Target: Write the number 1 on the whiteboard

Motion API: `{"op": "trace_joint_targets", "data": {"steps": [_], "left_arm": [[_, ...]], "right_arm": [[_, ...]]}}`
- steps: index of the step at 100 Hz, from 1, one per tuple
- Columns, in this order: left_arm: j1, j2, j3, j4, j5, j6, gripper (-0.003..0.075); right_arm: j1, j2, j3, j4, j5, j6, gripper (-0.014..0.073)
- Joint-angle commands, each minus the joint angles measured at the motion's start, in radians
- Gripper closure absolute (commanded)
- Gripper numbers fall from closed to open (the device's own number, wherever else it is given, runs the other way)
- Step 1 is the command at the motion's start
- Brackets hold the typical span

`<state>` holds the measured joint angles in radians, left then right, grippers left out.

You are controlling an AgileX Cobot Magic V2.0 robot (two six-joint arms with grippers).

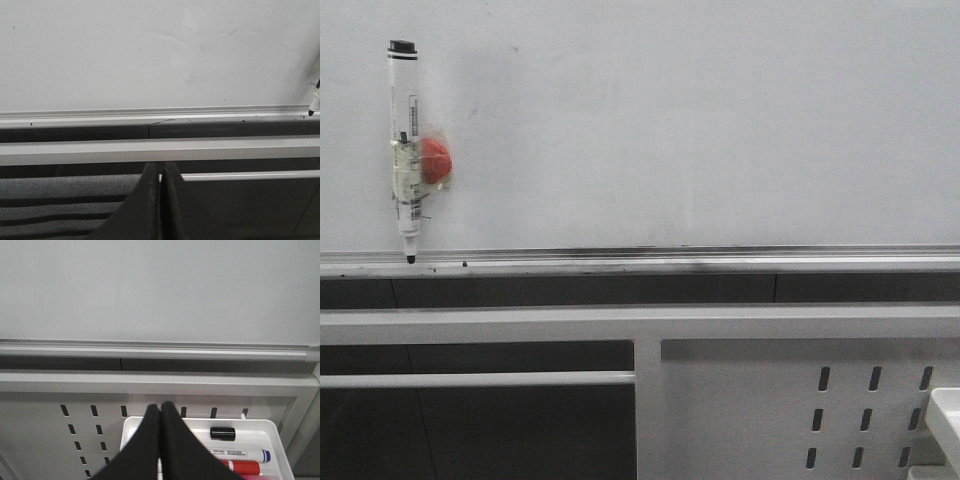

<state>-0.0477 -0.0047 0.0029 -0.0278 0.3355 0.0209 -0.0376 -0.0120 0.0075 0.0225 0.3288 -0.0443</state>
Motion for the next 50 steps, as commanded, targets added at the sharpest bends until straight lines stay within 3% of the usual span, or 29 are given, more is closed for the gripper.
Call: {"op": "trace_joint_targets", "data": {"steps": [1,50], "left_arm": [[-0.001,-0.023,0.035,0.001,-0.062,-0.001,0.074],[-0.001,-0.023,0.035,-0.005,-0.093,-0.001,0.074]], "right_arm": [[-0.003,-0.018,0.014,-0.014,-0.023,-0.006,0.0664],[-0.003,-0.018,0.014,-0.014,-0.033,-0.006,0.0664]]}}
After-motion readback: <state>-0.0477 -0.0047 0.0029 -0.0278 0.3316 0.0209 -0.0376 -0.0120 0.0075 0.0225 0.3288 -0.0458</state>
